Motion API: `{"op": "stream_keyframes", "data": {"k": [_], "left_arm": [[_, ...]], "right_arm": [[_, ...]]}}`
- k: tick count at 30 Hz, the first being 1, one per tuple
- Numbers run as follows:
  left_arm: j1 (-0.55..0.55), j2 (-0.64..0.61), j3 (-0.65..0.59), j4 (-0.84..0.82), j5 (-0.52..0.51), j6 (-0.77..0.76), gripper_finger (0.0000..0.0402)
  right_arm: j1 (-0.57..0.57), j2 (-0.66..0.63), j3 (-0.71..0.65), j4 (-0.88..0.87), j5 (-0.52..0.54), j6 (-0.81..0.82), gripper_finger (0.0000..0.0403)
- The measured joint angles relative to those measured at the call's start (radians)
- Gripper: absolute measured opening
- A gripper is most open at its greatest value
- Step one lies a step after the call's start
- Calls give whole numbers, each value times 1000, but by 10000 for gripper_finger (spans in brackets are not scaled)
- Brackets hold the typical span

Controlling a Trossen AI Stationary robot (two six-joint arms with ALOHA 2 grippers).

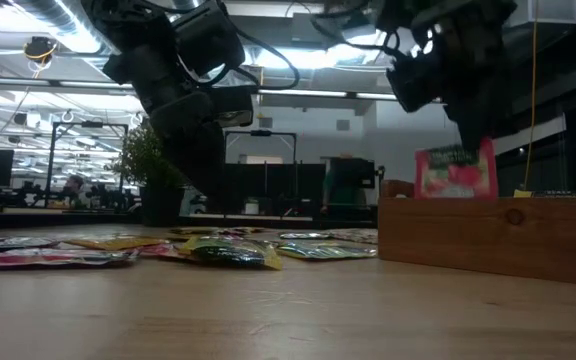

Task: Pick & Place Tea
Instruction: Put the red tea bag into the left slot of the wooden organizer

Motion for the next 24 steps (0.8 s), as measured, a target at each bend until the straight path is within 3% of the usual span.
{"op": "stream_keyframes", "data": {"k": [8,24], "left_arm": [[0,0,0,0,0,5,4],[0,0,0,1,-24,-2,4]], "right_arm": [[0,0,-81,146,12,48,5],[0,1,-77,118,-61,104,15]]}}
